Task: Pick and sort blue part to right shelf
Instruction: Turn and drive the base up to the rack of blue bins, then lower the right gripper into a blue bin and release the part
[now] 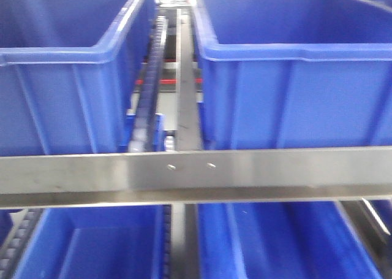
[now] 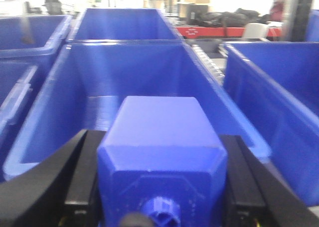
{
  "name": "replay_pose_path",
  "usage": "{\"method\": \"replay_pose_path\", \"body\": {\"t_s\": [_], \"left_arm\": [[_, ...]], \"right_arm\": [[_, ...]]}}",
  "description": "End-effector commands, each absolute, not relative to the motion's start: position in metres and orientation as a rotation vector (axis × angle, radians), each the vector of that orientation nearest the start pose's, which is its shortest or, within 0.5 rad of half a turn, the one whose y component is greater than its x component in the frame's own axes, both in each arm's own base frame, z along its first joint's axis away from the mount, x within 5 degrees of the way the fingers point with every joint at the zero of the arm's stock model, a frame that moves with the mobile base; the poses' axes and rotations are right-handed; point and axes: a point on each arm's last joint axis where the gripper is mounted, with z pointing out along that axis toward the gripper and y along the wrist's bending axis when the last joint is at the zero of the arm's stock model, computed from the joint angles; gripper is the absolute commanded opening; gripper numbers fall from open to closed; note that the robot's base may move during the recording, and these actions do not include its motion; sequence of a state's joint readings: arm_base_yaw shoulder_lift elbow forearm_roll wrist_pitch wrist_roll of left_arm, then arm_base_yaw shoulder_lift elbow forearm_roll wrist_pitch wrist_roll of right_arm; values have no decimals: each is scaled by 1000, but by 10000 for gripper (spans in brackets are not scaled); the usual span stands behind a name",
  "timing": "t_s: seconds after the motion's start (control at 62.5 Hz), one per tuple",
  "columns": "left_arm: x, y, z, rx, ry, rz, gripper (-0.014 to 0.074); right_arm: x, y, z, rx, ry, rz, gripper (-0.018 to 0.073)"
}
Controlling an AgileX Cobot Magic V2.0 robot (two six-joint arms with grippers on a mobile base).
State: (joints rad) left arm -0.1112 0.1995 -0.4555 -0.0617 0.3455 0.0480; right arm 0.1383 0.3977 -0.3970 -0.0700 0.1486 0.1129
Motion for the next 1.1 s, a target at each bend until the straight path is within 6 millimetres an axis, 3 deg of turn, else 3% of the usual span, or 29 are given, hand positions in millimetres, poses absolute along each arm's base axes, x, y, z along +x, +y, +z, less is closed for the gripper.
{"method": "replay_pose_path", "body": {"t_s": [0.0,1.088], "left_arm": [[50,-7,339,84,1463,-119,333],[50,-7,339,84,1463,-119,333]], "right_arm": [[93,12,325,-75,1514,127,368],[93,12,325,-75,1514,127,368]]}}
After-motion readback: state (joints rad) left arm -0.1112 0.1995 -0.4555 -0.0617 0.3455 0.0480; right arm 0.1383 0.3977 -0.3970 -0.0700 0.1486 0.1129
